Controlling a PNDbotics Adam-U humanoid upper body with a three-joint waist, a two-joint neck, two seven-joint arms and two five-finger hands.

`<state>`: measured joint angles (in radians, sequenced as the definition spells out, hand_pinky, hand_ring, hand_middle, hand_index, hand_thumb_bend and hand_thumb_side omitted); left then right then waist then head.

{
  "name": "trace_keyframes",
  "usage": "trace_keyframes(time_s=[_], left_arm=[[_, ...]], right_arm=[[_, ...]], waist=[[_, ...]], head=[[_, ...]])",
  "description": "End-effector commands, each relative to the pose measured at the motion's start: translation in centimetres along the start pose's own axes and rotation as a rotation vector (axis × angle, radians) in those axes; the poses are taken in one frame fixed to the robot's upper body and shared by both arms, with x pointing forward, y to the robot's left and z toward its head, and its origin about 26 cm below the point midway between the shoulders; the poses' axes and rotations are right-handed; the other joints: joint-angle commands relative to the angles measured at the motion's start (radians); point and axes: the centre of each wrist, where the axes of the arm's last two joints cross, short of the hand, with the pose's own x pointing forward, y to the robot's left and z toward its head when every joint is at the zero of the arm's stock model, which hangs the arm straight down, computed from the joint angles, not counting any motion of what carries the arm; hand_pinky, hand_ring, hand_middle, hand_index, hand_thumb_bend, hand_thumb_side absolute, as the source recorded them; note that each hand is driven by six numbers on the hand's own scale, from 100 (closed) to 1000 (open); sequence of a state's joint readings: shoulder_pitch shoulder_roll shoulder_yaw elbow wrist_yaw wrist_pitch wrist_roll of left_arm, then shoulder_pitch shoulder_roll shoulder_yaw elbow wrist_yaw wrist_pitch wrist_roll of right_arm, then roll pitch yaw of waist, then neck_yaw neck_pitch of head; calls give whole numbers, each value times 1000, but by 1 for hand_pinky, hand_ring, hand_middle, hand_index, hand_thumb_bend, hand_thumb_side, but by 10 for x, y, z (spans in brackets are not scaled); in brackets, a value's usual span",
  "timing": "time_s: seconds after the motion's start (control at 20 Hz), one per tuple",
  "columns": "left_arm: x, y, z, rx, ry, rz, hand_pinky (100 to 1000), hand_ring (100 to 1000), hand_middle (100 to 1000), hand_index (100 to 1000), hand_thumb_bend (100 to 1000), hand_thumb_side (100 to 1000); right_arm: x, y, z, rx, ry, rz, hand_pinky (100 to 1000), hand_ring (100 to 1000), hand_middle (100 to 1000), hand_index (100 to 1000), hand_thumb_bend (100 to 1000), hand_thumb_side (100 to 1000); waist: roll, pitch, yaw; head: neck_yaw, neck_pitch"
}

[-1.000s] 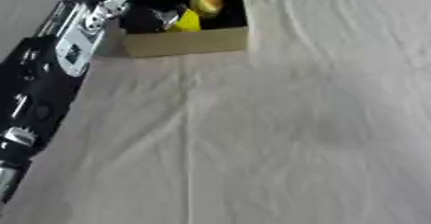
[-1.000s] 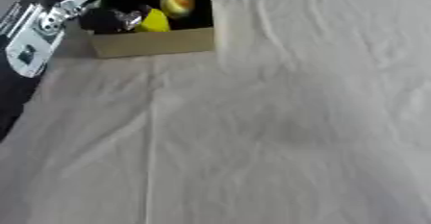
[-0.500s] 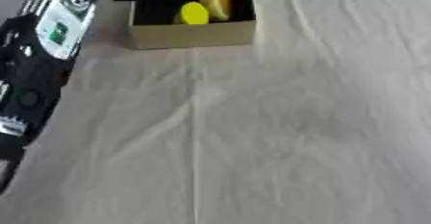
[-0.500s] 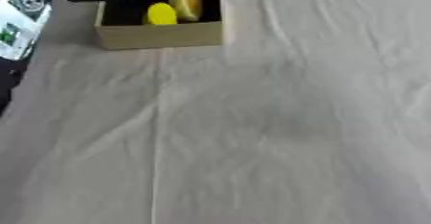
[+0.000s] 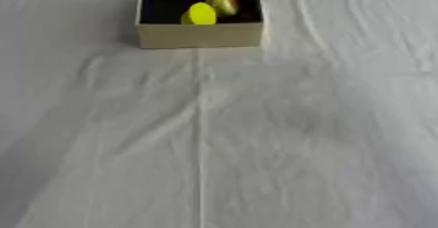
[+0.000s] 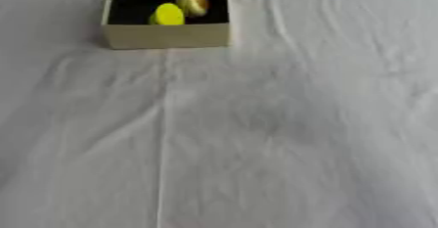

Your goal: Pick up objects on the table and place them in the box.

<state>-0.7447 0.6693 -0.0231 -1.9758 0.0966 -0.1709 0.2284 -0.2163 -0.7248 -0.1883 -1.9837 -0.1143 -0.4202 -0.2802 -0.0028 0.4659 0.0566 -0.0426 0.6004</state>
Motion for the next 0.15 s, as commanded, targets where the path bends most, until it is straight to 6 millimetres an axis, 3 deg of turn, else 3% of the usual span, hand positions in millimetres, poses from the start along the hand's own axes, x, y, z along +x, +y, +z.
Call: trace_keyframes(time_s=[0.05,0.15], left_arm=[[4,19,6,113,-98,24,827,846,771,828,100,591],[-2,22,19,168,-115,35,834,851,777,833,100,600]], right_arm=[[5,-4,-4,-18,-91,8,911,831,607,812,100,539],[5,-4,-4,-29,-121,-3,909,829,610,812,100,566]], waist=[[-5,-32,6],[-10,-35,12]], head=[[-5,-5],[-5,-6]])
